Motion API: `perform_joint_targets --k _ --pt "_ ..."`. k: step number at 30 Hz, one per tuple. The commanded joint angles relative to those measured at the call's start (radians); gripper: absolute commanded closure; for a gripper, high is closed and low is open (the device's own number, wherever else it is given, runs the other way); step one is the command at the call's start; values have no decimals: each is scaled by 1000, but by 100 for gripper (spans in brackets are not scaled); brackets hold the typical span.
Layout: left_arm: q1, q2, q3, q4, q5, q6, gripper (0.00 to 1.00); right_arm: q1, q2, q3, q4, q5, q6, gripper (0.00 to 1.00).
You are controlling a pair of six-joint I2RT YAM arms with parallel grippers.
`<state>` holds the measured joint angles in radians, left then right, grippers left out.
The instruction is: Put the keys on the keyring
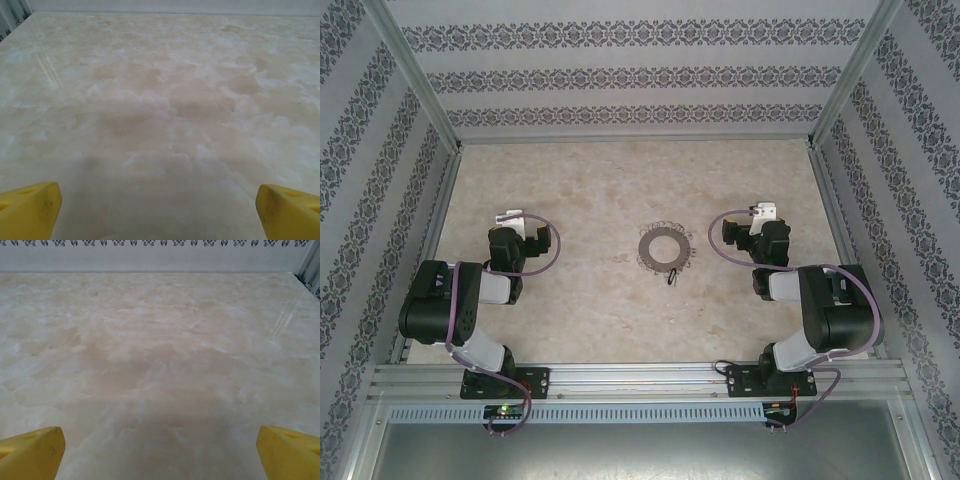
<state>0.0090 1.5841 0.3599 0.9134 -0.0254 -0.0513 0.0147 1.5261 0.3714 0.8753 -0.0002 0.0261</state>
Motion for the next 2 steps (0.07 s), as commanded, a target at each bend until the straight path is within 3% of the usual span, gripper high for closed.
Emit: perform_joint_targets --k 1,2 --pt "13 1 14 45 18 19 0 -3 -7 12 35 12 -1 2" --pt "13 1 14 45 17 19 0 1 -9 12 32 18 -4 2"
